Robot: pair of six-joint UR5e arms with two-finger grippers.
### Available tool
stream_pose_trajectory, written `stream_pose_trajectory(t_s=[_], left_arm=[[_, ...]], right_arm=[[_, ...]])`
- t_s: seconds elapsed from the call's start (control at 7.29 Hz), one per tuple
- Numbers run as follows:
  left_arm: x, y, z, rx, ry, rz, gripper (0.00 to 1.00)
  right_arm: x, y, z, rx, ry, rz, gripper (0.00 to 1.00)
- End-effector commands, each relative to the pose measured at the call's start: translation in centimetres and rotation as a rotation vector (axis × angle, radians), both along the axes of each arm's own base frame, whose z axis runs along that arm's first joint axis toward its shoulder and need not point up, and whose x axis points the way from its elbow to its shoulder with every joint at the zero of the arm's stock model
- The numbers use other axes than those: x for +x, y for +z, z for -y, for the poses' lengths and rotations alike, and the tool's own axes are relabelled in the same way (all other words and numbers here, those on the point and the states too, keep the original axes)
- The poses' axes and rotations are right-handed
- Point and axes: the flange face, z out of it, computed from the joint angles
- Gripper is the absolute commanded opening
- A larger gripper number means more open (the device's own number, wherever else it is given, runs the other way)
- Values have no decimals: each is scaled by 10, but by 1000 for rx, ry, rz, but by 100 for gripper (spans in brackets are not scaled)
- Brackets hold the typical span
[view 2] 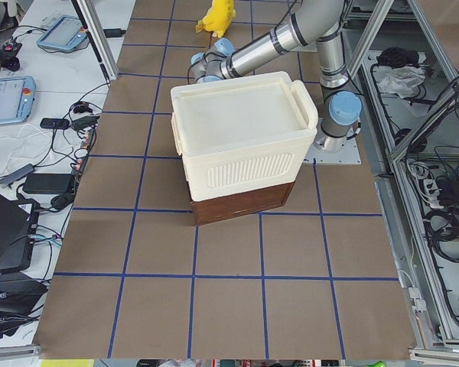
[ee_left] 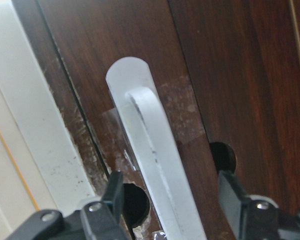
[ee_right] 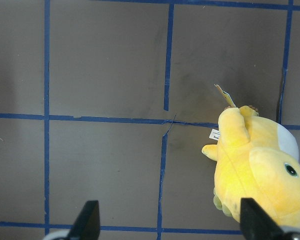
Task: Pull drawer sideways
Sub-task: 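Lower the left gripper around the white handle's bar, then close the left gripper on the white handle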
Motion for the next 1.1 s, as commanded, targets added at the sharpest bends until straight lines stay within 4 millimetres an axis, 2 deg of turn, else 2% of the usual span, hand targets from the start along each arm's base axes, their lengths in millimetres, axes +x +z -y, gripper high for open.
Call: stream_pose_trajectory(t_s=[0.0, 0.69, 0.96], left_arm=[[1, -2, 0, 2, 3, -1, 60], [2, -1, 1, 3, -13, 13, 59], [1, -1, 1, 2, -9, 10, 53]], right_arm=[[0, 0, 0, 0, 0, 0, 100], [0, 0, 0, 0, 0, 0, 100], [0, 0, 0, 0, 1, 0, 100]])
